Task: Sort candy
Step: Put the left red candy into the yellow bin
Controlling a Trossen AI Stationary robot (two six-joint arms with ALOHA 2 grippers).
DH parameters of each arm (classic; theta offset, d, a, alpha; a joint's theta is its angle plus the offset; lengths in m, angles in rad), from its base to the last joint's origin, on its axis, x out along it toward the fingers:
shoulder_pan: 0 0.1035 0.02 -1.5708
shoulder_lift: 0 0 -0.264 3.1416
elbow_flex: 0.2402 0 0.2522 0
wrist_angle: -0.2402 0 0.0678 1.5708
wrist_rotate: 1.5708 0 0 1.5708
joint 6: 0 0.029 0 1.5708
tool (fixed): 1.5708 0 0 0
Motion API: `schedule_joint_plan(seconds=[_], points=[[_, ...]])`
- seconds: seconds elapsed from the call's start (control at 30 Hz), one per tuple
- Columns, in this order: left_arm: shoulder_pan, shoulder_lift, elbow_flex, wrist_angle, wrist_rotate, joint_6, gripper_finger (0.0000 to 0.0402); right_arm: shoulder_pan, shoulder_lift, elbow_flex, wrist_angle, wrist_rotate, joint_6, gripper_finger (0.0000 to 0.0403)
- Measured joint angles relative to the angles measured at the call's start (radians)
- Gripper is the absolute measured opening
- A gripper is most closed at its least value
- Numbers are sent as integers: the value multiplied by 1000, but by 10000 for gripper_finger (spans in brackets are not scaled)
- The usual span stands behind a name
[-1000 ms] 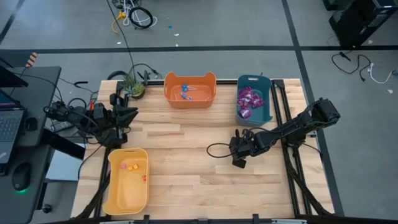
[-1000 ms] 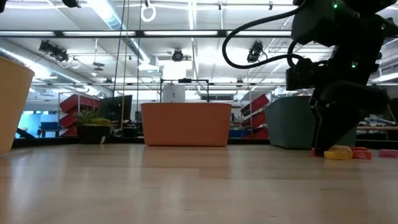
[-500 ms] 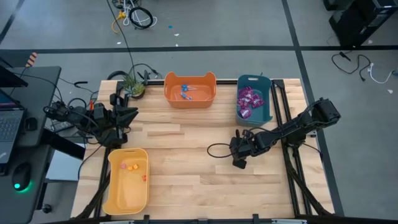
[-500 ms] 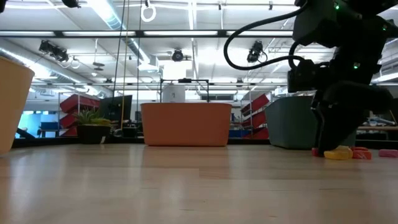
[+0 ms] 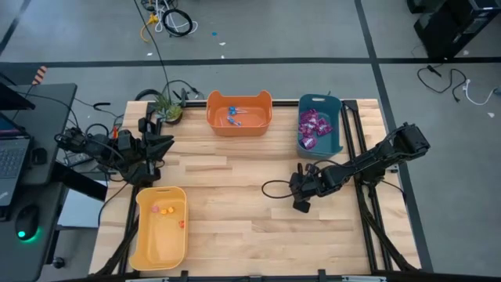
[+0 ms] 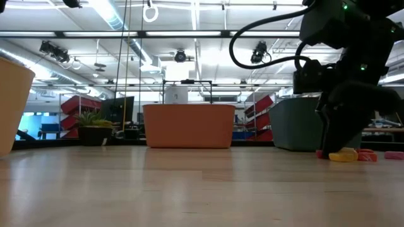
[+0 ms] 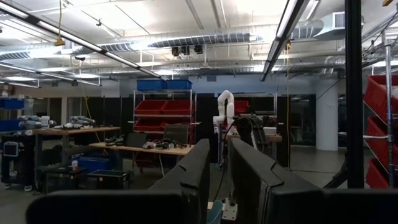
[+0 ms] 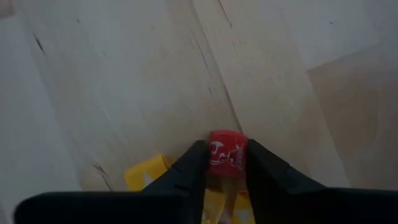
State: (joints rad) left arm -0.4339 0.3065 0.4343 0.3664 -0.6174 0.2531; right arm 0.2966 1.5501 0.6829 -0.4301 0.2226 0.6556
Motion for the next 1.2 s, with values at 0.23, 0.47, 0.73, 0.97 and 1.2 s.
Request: schedule_joint_plan(seconds=[0.23,0.47,0.73,0.97,1.2], points=[[0,0,0,0,0,0,67,0,0,0,2,-11,-4,54],[0,0,0,1,0,0,67,0,-1,2,2,-13,-4,53],[0,0,0,1,0,0,67,-1,4,83,-6,-3,-61,51],[0,0,0,5,0,0,67,-11,4,145,116,13,-125,51],[0,0,0,6,0,0,67,-37,4,152,421,16,-240,50]])
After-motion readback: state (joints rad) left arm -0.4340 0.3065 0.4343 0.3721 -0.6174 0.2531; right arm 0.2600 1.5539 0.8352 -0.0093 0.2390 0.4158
